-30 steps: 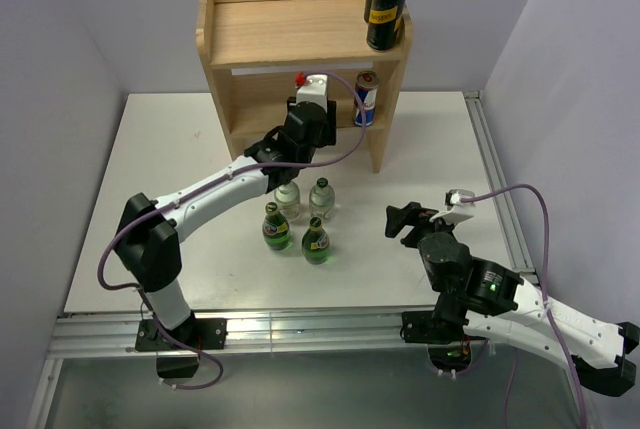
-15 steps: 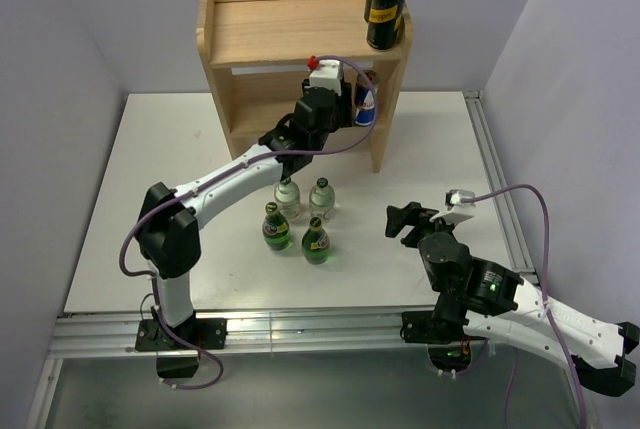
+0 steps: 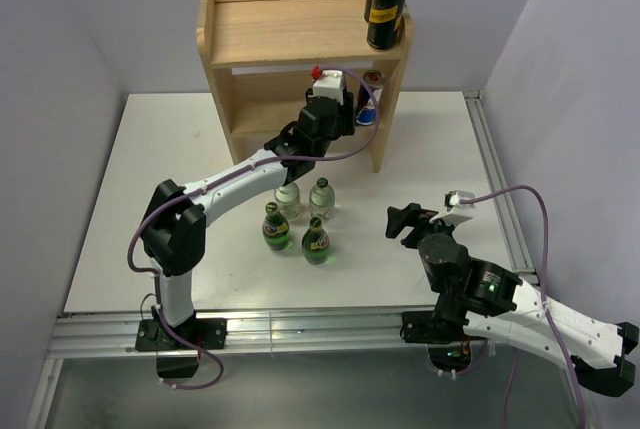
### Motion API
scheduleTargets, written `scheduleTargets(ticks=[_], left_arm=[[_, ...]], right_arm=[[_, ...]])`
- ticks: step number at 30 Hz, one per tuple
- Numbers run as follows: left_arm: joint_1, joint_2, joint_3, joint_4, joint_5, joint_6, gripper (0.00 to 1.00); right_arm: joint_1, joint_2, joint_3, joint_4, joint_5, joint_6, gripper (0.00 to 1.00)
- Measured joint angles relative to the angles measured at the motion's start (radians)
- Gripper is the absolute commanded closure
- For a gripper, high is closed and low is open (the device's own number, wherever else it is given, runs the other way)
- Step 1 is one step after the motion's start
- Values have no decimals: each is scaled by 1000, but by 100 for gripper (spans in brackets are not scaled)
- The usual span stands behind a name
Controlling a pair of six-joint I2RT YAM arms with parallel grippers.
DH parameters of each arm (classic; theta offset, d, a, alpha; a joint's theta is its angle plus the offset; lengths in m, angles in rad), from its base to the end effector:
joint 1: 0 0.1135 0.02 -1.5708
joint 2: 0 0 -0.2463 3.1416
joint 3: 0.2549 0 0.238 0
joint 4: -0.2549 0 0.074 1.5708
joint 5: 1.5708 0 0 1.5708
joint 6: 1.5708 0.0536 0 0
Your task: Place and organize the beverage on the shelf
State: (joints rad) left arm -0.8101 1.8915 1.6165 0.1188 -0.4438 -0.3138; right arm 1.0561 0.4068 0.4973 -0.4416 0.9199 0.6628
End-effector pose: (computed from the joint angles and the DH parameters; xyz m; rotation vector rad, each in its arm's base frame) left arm 0.3314 -0.3148 0.3234 0.0998 1.7296 -0.4501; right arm 0.0951 0.0815 0.2549 0.2443 1.7774 0.3490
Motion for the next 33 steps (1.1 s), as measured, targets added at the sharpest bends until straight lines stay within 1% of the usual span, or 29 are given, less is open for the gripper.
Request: scheduleTargets(ticks=[2,7,14,15,17,18,20,21,26,27,30,33], left_arm=[[0,0,-43,18,-11,-3,100],[-2,-3,-79,83,-51,-12,100],[-2,-2,-87,104,-60,-13,100],[-2,-2,-86,103,-60,-13,98],[-2,0,-80,97,-61,-13,88],[-2,3,-74,91,-62,-13,76],[-2,5,-68,83,-63,-14,62],[-2,6,-68,82,-65,-14,53],[-2,6,-68,84,-76,-14,43],[-2,6,-68,84,-77,-14,38],[-1,6,-69,80,-87,-11,21],[2,7,-69,78,-98,-13,14]], right_arm=[[0,0,0,0,0,-1,15],[0,0,0,0,0,-3,15],[0,2,0,1,0,-3,15],[0,2,0,0,0,-3,15],[0,4,0,0,0,-3,15],[0,6,0,1,0,-3,15],[0,9,0,0,0,-3,15],[0,10,0,1,0,-3,15],[0,11,0,1,0,-3,15],[0,11,0,1,0,-3,15],[0,11,0,1,0,-3,15],[0,11,0,1,0,-3,15]])
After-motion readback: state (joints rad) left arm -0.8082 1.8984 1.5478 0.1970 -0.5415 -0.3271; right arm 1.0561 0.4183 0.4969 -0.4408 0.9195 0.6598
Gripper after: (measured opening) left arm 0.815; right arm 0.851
